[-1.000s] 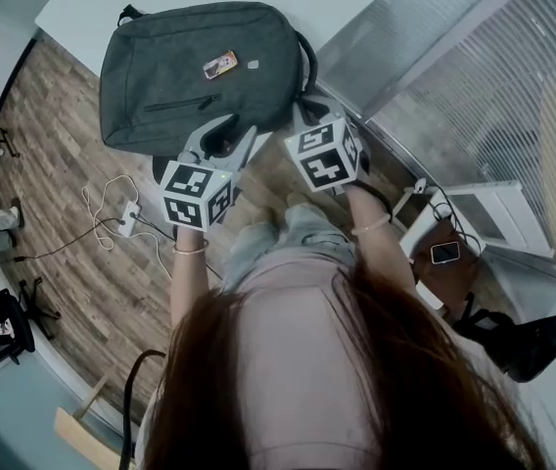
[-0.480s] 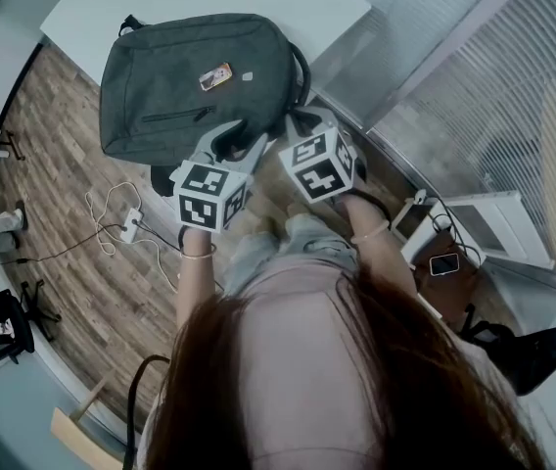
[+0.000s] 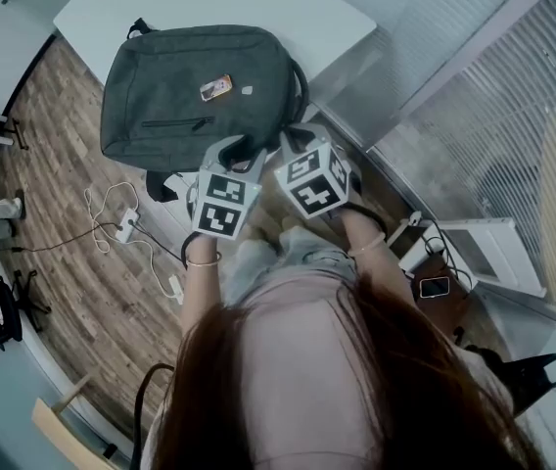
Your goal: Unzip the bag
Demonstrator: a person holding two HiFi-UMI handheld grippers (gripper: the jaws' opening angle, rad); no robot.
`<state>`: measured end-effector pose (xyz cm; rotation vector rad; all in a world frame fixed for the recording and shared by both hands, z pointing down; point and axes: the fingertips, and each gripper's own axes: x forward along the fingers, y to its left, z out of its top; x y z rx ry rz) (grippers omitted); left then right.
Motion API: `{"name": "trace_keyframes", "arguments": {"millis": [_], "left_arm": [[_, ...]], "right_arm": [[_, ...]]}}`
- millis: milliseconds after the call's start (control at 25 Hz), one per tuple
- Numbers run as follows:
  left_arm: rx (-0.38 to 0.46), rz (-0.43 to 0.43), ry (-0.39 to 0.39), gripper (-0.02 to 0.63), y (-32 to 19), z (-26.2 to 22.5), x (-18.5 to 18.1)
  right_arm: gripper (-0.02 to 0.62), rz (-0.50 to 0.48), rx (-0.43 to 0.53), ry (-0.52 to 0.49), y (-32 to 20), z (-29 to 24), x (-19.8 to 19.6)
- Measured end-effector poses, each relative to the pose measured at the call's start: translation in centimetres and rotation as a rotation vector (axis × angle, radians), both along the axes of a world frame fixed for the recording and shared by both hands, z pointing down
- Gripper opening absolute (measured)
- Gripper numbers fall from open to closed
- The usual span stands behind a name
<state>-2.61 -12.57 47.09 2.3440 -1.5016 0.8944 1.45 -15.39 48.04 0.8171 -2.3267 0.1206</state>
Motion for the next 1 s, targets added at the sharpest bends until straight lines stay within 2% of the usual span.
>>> {"name": "trace_keyframes", "arguments": {"millis": [440,1000], "left_arm": [[-0.046,0.039,0.090,0.118,0.25,-0.17,-0.29],[-0.099,0.112,0.213,0.101,0.84,0.22,-0.36]], "right_arm": [[0.008,0.025,0.005,0.030,-0.47,-0.37,0.17],[0.008,0.079,-0.024,0.146,-0.85,-0.54,0.23]]}}
